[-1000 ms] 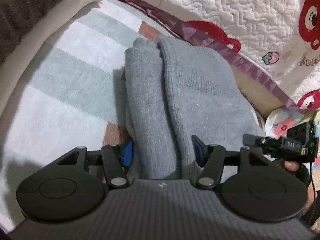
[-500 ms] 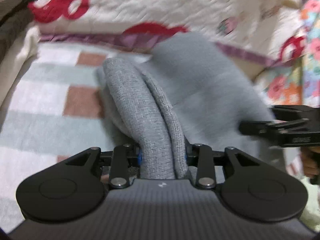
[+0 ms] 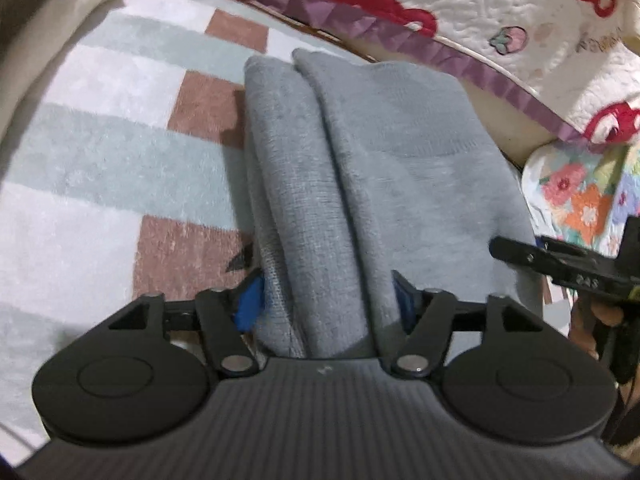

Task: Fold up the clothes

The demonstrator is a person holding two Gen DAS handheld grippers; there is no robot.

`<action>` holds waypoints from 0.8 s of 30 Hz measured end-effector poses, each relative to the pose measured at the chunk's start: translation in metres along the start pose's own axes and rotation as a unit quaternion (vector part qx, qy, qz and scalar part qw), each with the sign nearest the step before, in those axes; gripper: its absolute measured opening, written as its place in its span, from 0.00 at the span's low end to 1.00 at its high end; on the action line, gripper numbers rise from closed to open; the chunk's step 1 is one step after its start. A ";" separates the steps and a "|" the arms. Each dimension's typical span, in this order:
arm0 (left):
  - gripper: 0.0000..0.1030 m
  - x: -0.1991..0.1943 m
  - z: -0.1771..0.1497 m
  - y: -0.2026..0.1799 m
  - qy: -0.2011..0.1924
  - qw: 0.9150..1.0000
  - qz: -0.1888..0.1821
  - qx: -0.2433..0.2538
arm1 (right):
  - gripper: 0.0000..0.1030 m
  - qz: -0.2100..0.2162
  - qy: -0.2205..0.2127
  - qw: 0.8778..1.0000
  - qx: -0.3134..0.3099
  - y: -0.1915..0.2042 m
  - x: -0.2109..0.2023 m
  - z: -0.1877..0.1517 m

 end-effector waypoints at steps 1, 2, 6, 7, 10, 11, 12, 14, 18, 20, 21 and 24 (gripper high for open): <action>0.69 0.002 0.003 0.000 -0.005 1.000 -0.004 -0.001 | 0.58 0.003 0.001 1.000 0.004 0.000 0.001 -0.001; 0.70 0.004 0.005 0.001 -0.009 1.000 -0.008 -0.001 | 0.59 0.005 0.001 1.000 0.009 -0.001 0.002 -0.001; 0.74 0.008 0.010 0.003 -0.024 0.999 -0.024 -0.019 | 0.59 0.010 -0.002 1.000 0.021 -0.003 0.003 -0.003; 0.74 0.008 0.010 0.003 -0.026 0.999 -0.025 -0.021 | 0.59 0.011 -0.002 1.000 0.021 -0.003 0.003 -0.004; 0.48 0.011 0.010 0.000 -0.029 0.999 -0.014 -0.005 | 0.60 0.010 -0.001 1.000 0.021 -0.002 0.004 -0.004; 0.40 0.011 0.010 -0.003 -0.031 0.999 -0.006 0.008 | 0.61 0.010 -0.001 1.000 0.021 -0.003 0.004 -0.004; 0.35 0.011 0.011 -0.007 -0.036 0.999 0.002 0.020 | 0.63 0.009 -0.001 1.000 0.022 -0.003 0.005 -0.004; 0.32 0.009 0.012 -0.015 -0.041 0.998 0.017 0.045 | 0.64 0.009 -0.002 1.000 0.024 -0.003 0.006 -0.004; 0.29 0.003 0.014 -0.034 -0.049 0.993 0.048 0.093 | 0.64 0.002 -0.009 1.000 0.018 -0.002 0.006 -0.006; 0.30 0.000 0.016 -0.044 -0.052 0.990 0.063 0.117 | 0.64 -0.002 -0.009 1.000 0.012 -0.002 0.005 -0.007; 0.31 0.000 0.016 -0.043 -0.051 0.990 0.062 0.112 | 0.65 -0.004 -0.008 1.000 0.009 -0.002 0.004 -0.007; 0.34 0.004 0.015 -0.015 -0.038 0.999 0.022 0.025 | 0.65 0.000 -0.007 1.000 0.008 -0.003 0.004 -0.006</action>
Point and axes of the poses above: each gripper's, at about its wrist camera, not at the fingertips, and x roughly the way its jaws point, y to its left, z to its top, the point moved 6 cm from there along x, roughly the way its jaws point, and after that the axes turned 12 degrees about x, right-handed, at the moved point
